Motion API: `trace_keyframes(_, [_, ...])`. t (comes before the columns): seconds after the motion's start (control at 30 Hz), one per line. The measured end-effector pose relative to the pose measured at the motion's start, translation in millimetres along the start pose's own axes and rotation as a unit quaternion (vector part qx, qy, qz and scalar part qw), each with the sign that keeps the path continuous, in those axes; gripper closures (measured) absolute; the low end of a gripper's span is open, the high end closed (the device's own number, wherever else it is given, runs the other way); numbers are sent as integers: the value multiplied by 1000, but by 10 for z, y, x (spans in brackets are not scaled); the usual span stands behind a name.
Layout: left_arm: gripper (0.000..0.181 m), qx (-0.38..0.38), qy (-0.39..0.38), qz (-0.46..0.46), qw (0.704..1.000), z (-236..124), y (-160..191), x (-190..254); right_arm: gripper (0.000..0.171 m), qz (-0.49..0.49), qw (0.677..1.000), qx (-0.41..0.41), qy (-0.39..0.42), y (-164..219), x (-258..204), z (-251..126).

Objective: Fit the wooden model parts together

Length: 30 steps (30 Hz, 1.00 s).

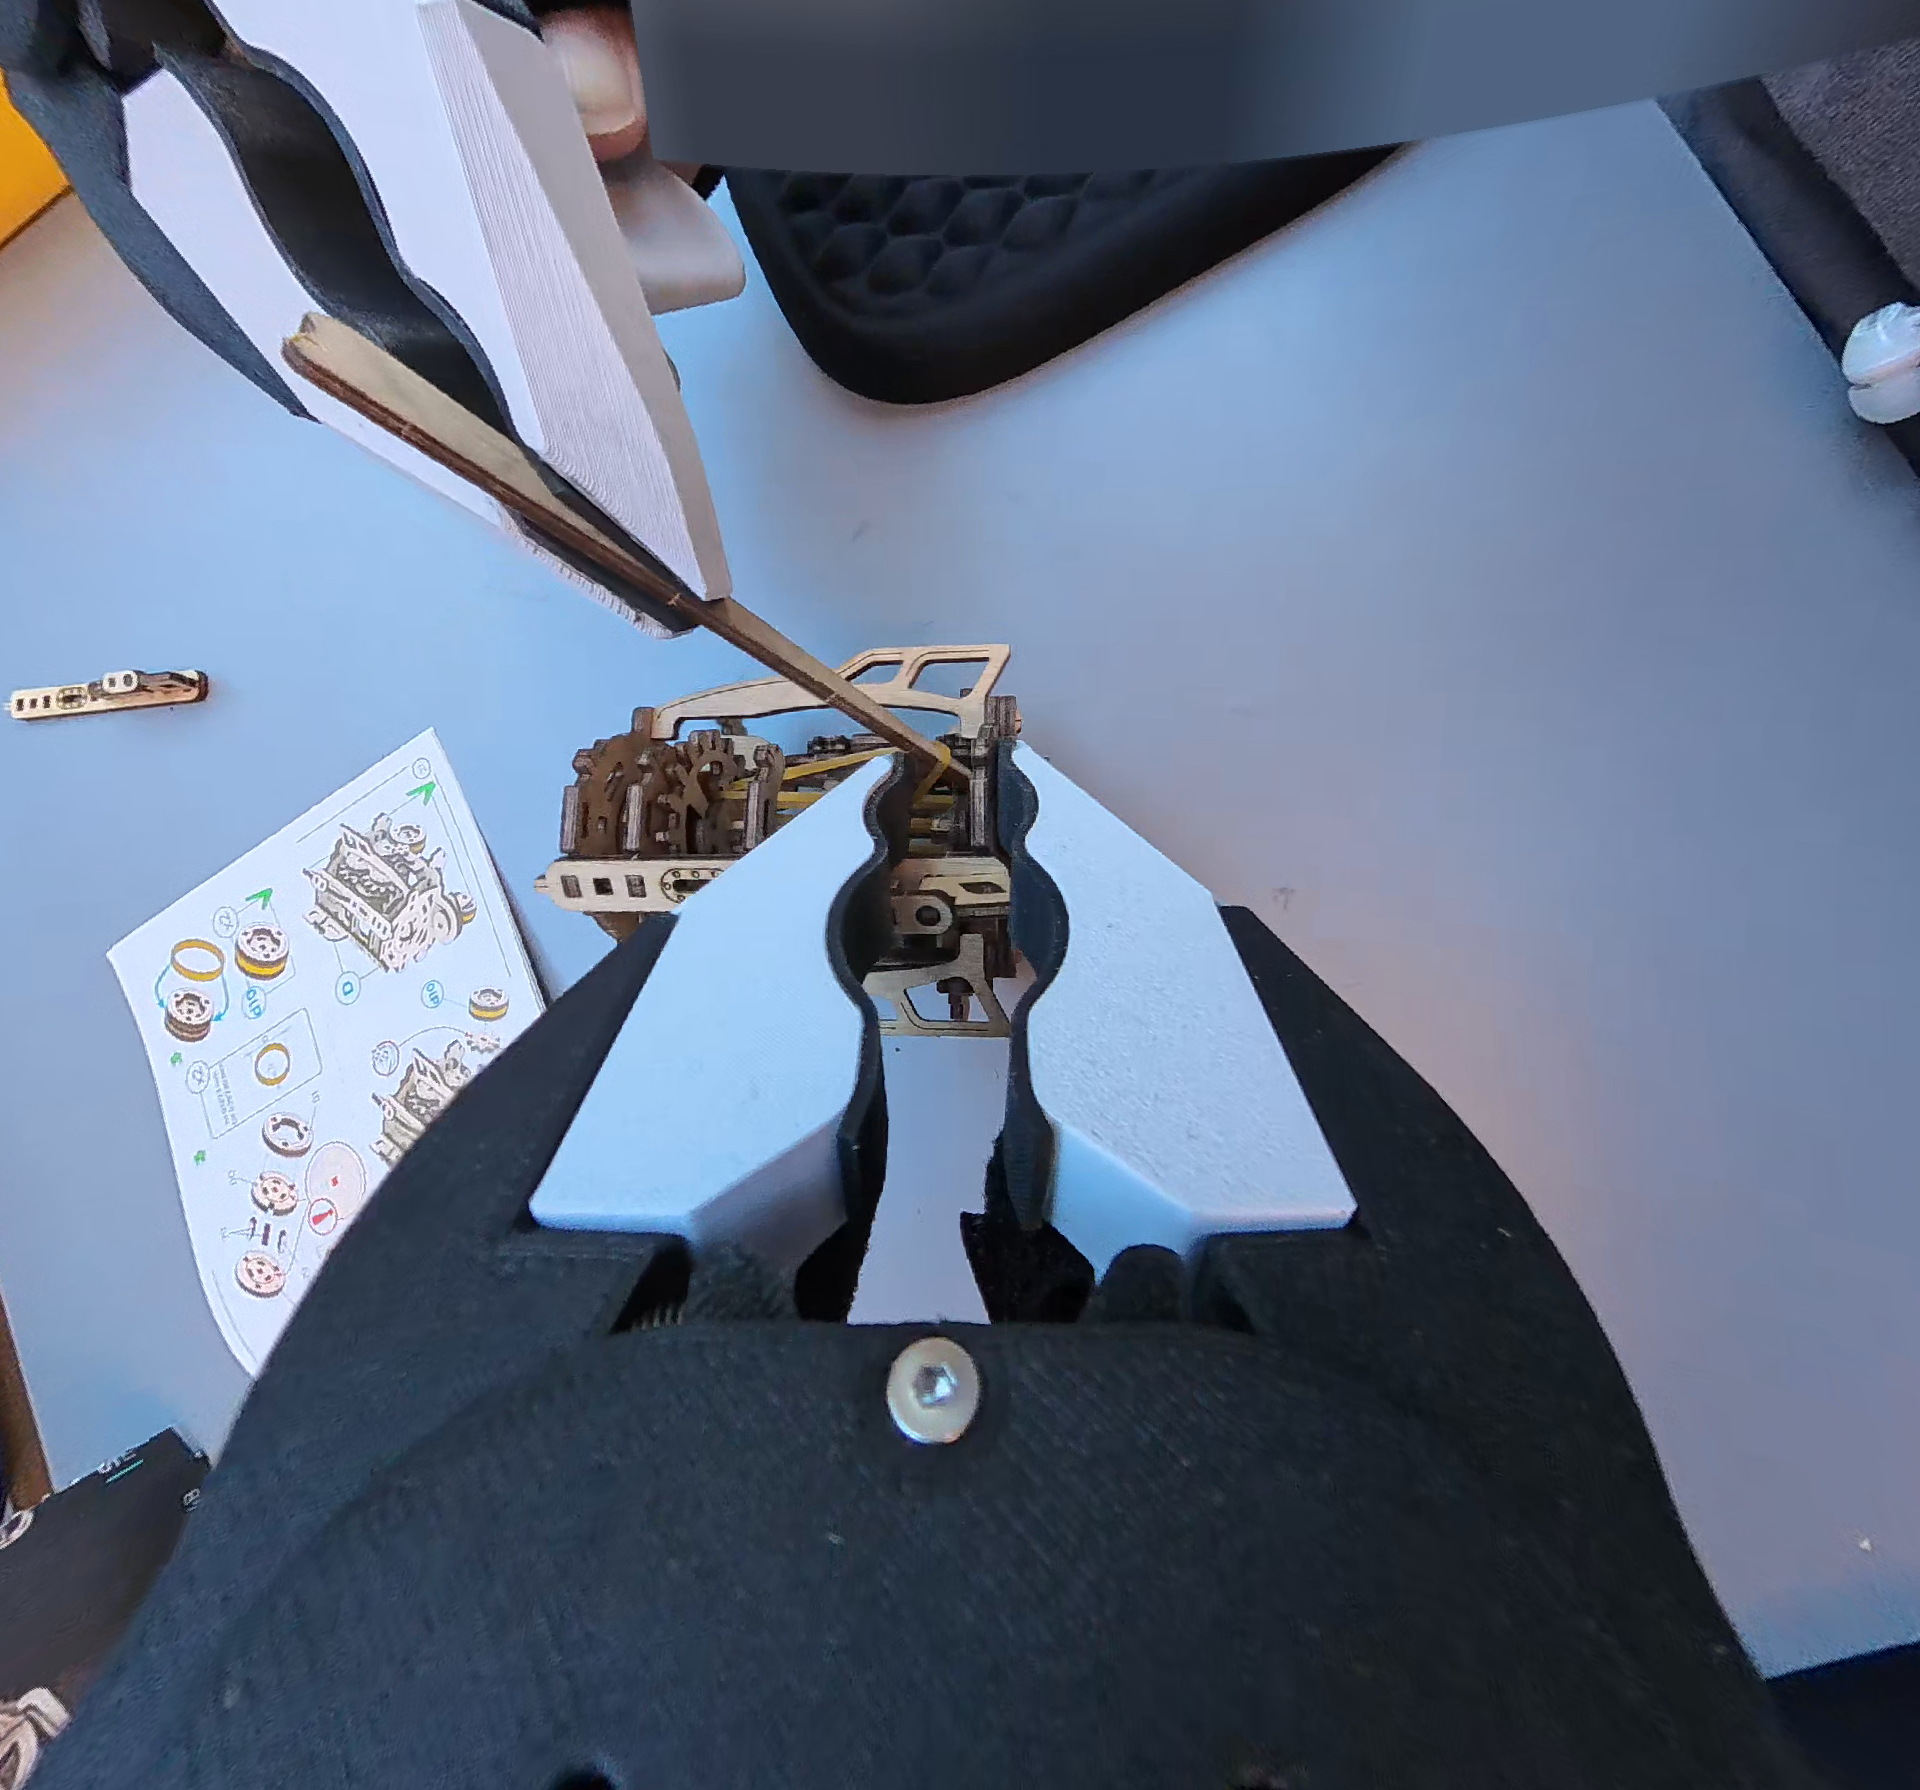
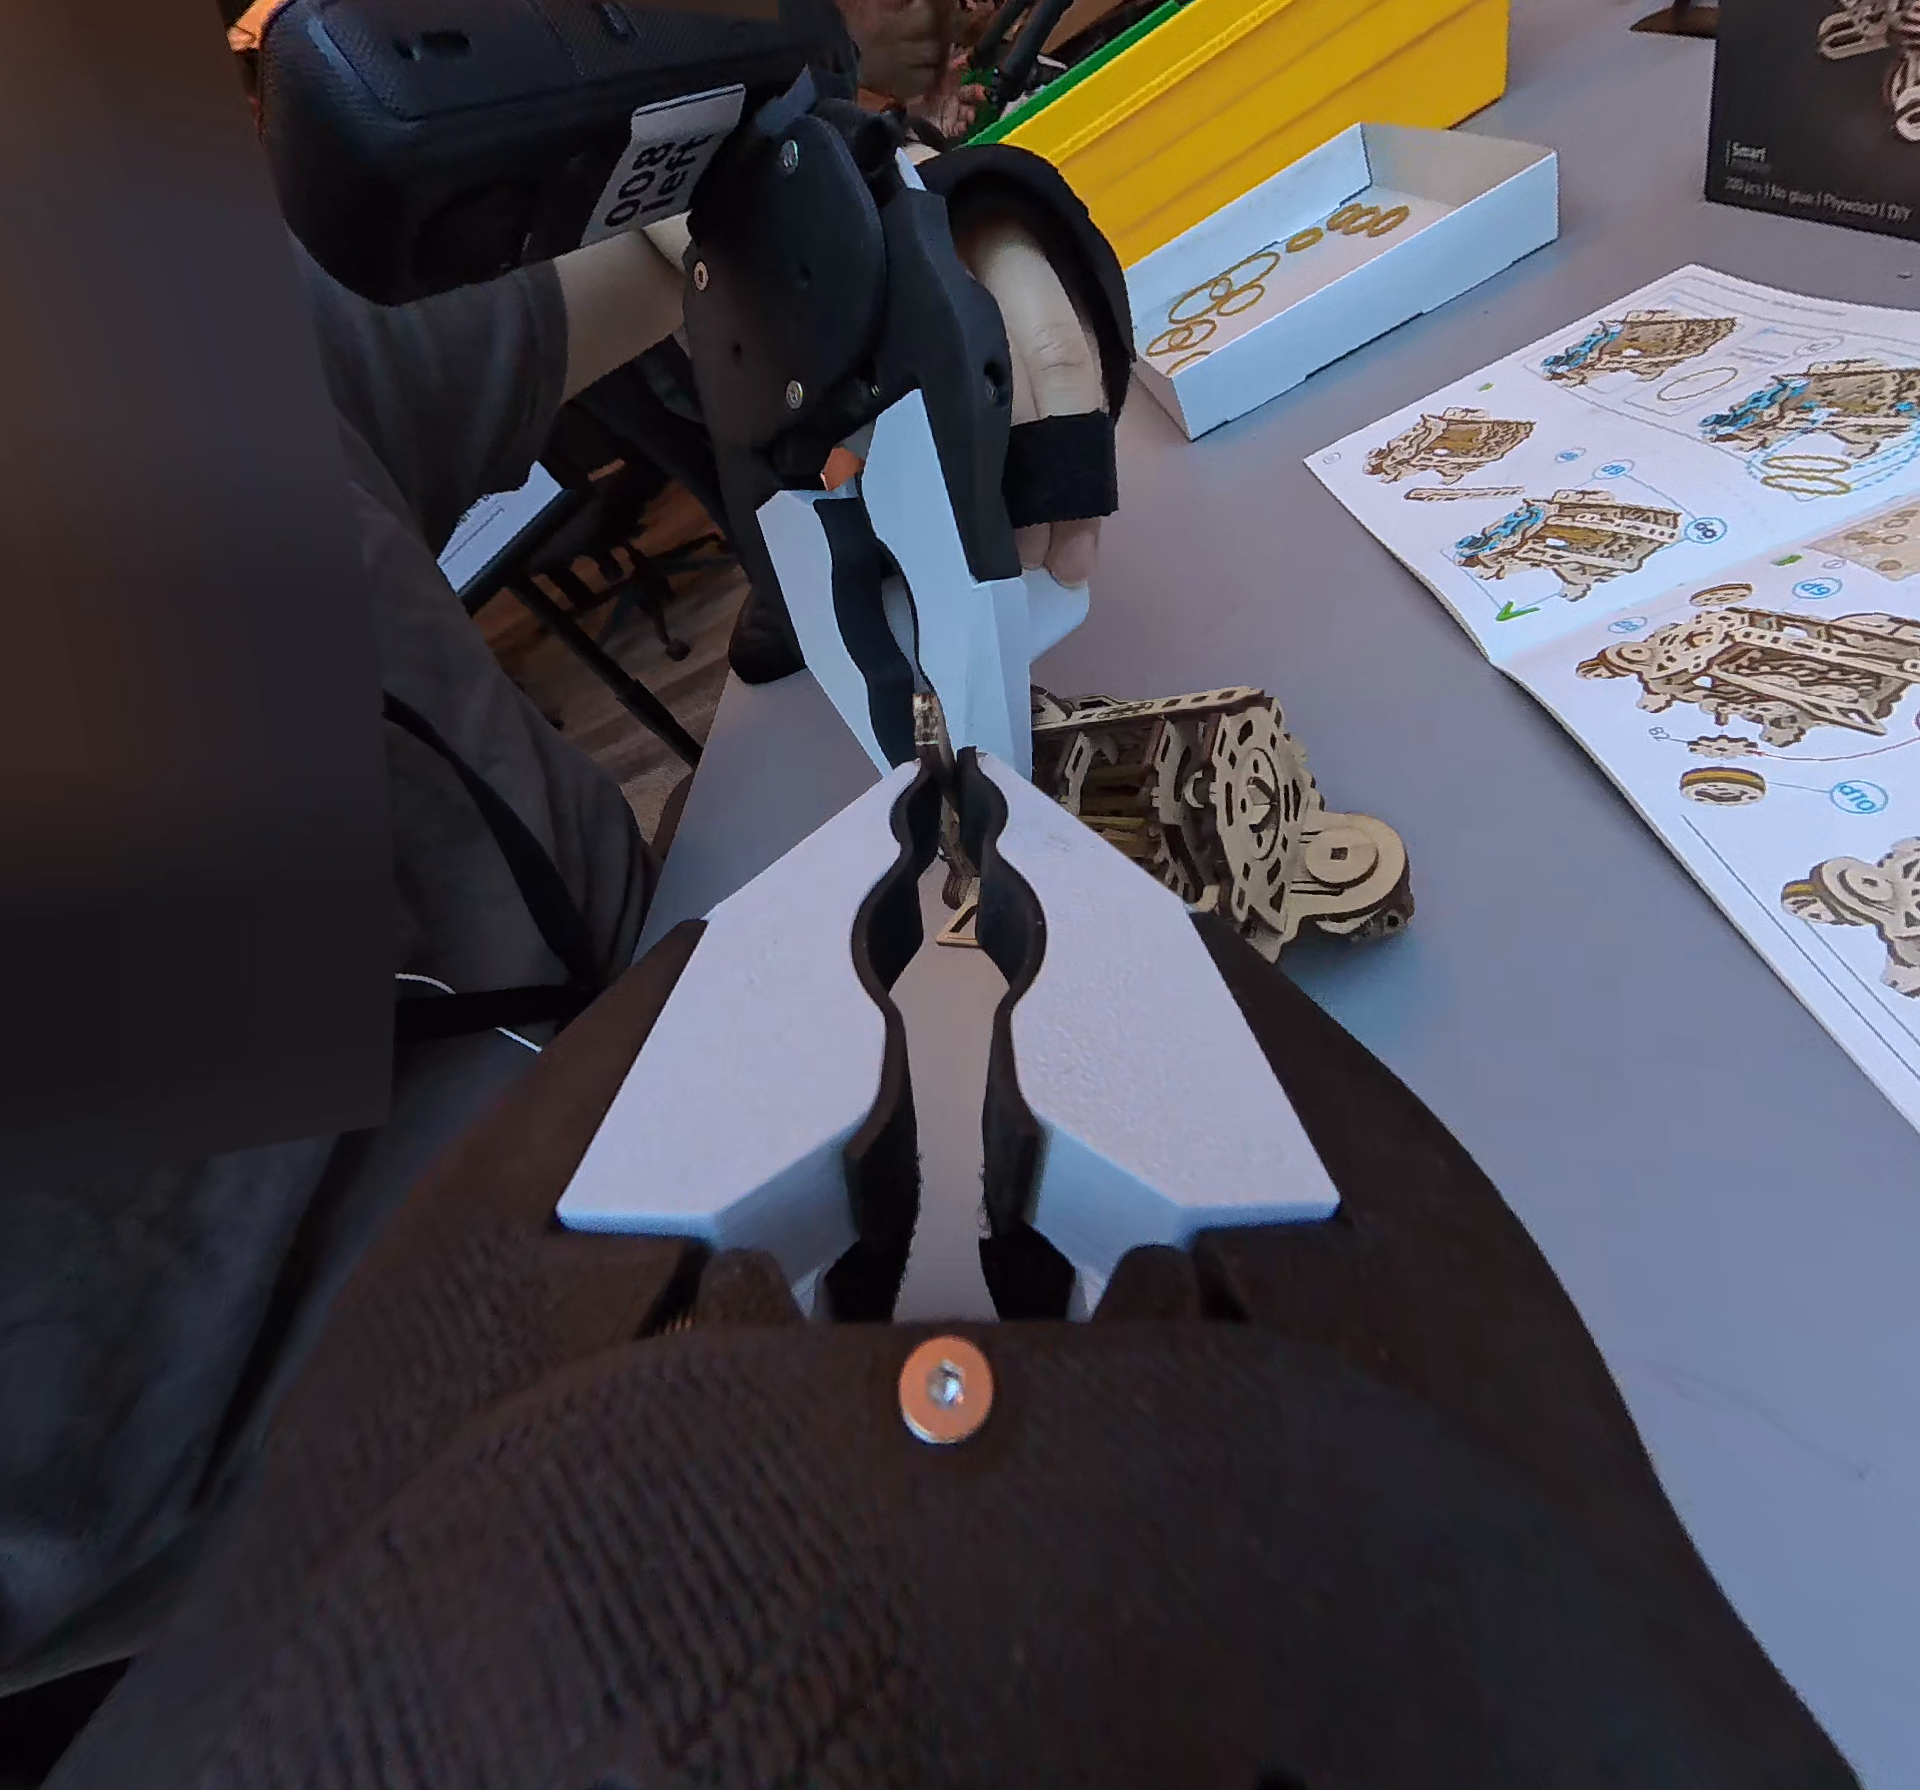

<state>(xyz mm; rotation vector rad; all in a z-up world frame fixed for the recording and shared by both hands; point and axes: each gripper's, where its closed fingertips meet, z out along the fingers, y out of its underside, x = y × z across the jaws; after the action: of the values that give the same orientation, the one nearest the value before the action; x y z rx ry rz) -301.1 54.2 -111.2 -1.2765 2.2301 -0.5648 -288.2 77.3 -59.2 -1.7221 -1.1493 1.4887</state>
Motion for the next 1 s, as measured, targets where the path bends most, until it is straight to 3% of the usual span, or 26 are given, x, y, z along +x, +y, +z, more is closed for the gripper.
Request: trace_keyframes(1.0, [175,69,-111,-43,990,-238,244,50,170,-149,987,-60,12,-94,-28,291])
